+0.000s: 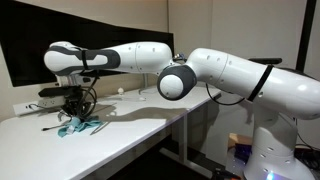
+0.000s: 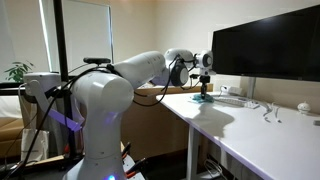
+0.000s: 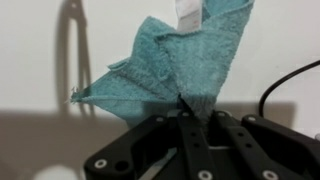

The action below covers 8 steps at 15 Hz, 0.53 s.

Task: Use the blue towel to wipe the desk

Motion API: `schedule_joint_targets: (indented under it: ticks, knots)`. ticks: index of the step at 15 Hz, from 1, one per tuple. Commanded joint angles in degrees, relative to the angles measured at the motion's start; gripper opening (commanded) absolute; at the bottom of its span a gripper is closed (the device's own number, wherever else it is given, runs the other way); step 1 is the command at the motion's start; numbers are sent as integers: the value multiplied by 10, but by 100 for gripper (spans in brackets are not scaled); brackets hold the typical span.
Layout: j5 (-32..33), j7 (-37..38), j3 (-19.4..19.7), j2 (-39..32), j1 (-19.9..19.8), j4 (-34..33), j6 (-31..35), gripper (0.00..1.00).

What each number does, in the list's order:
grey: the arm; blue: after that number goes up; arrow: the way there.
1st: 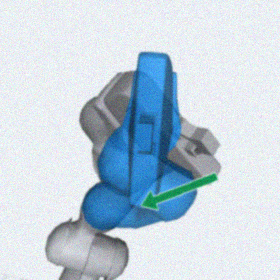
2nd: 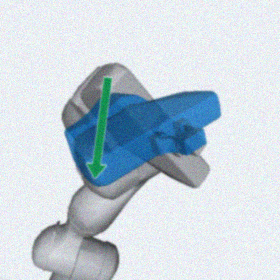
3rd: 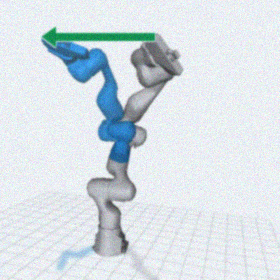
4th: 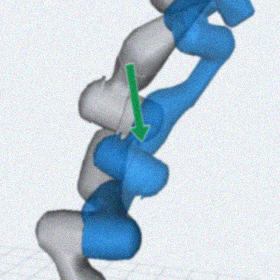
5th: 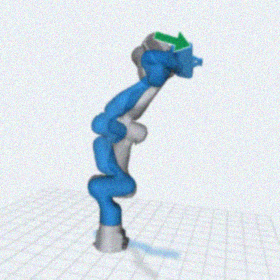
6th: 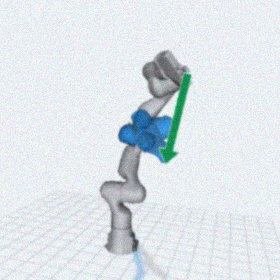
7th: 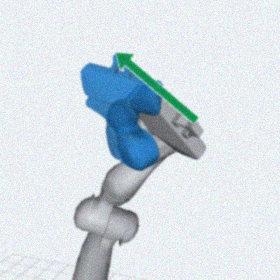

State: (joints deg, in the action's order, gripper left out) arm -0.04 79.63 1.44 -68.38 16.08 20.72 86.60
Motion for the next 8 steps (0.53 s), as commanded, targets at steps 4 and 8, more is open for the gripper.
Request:
schedule_joint_targets:
  ticks: [4, 8]
  knots:
    - [-22, 66, -13, 10, -46, 15, -23, 7]
    - [-37, 98, -18, 12, -61, 17, -31, 7]
